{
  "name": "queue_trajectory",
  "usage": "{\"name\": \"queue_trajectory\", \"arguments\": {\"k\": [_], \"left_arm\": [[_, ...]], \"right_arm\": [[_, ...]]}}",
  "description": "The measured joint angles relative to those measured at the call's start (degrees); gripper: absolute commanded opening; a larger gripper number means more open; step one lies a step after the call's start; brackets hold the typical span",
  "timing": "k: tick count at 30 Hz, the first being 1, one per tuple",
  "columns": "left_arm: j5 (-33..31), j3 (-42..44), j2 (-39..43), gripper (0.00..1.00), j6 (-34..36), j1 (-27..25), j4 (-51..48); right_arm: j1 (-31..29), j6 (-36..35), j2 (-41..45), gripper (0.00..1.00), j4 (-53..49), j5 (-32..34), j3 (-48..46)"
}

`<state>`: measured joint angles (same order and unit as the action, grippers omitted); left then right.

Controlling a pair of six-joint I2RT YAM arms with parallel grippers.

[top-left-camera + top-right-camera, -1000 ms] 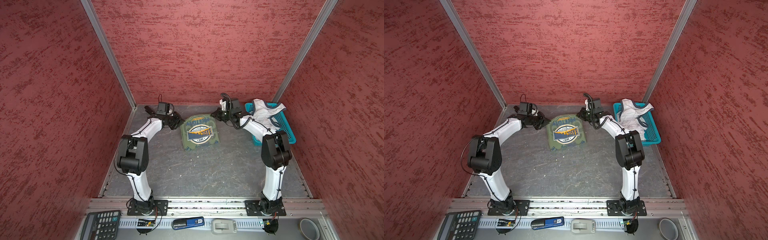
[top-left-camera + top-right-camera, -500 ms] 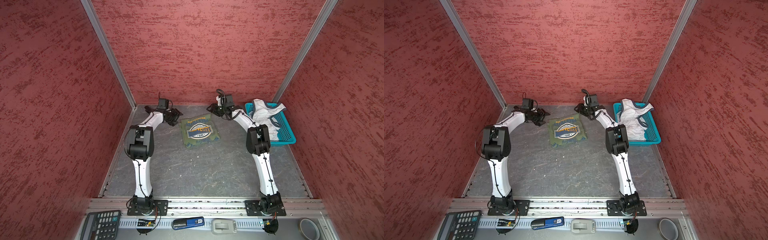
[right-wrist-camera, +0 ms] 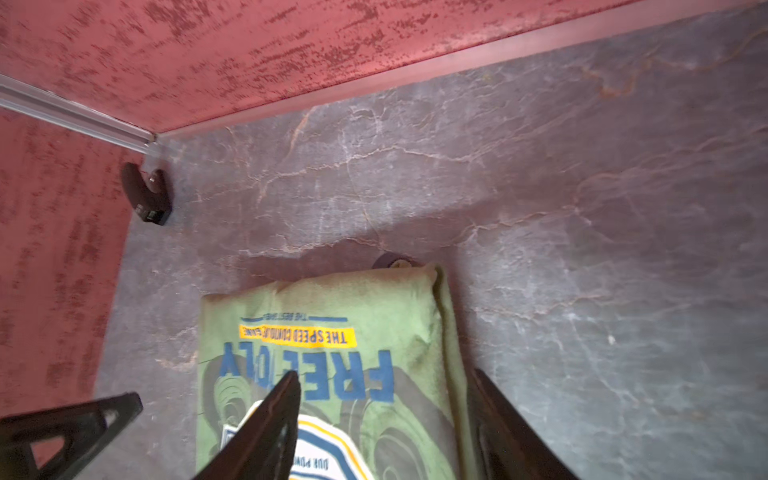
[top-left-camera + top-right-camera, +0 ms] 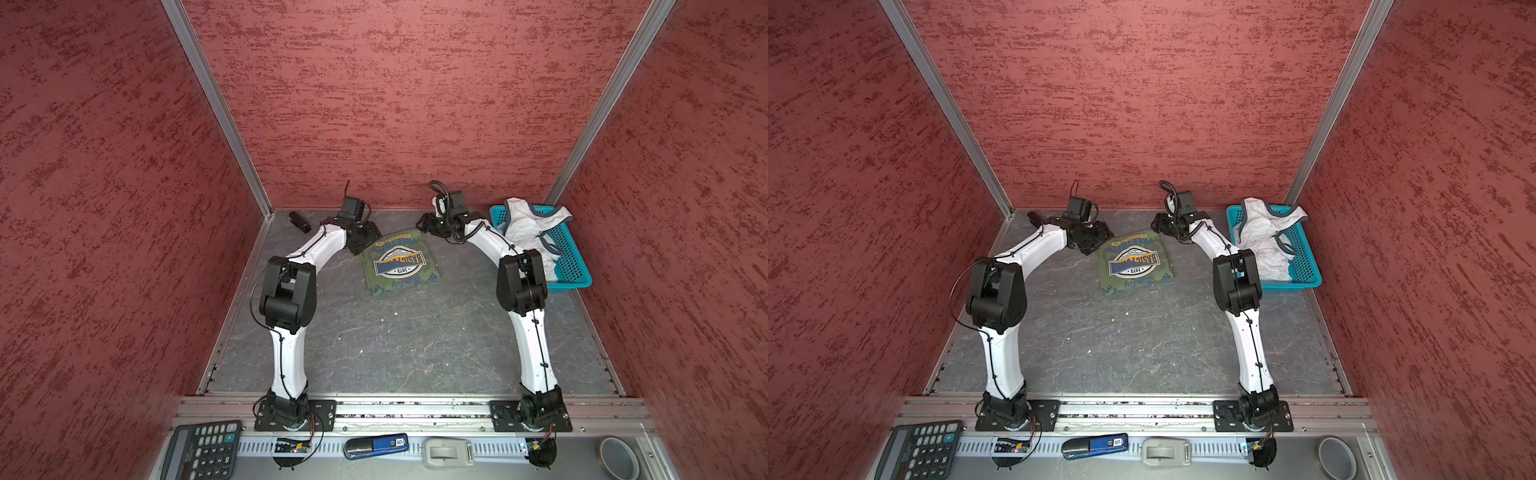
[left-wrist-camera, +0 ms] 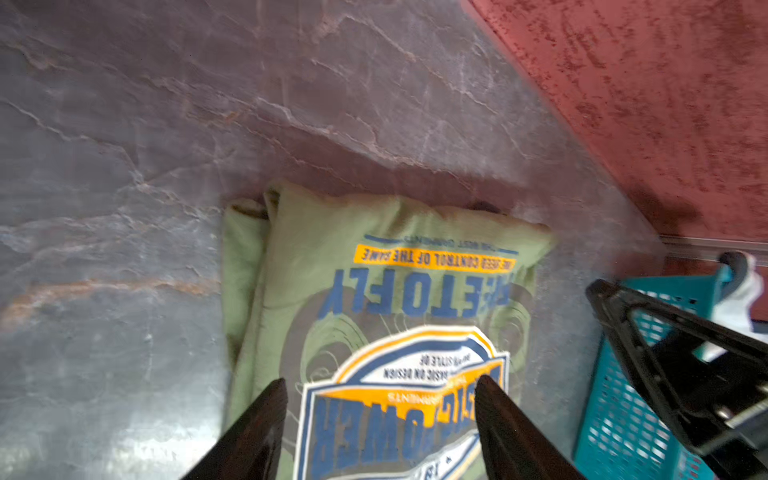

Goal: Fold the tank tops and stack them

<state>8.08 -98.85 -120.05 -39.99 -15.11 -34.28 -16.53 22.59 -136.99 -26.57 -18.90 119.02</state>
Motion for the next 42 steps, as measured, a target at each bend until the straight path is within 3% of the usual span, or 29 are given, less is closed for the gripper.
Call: {"name": "queue_trajectory", "arguments": {"k": [8,13,19,25,33,35,38,42], "left_arm": [[-3.3,-7.6,-8.9,0.73,2.7,2.2,-3.1],[-1.8,-9.0,-11.8,0.7,3.5,2.1,-3.2],[1.6,-13.9,-16.0,0.63,6.1,0.7,-3.2],[3.9,-13.2,-15.7,0.58,8.4,-3.1,-1.8],[5.4,8.5,-1.8,0.59,8.7,-9.1,4.1],[5.2,12.1,1.8,0.62,8.6,-10.4,4.5],[3.0,14.5,5.7,0.68,8.3,-11.2,4.1],[-1.4,14.1,8.3,0.68,8.2,-10.2,2.8]], "right_arm": [[-0.1,-2.5,-7.0,0.76,-0.9,1.9,7.4],[0.0,-3.4,-11.3,0.67,-1.4,0.1,11.8],[0.0,-3.5,-12.0,0.59,-2.1,-1.9,10.3],[-0.1,-1.9,-0.4,0.59,4.0,-1.7,-10.3],[0.0,2.8,21.2,0.56,14.4,-1.6,-42.8],[0.0,4.1,26.4,0.6,16.6,-1.9,-50.3],[0.0,4.6,31.8,0.66,17.2,-0.9,-56.6],[0.5,3.8,33.2,0.67,16.9,2.1,-56.0]]}}
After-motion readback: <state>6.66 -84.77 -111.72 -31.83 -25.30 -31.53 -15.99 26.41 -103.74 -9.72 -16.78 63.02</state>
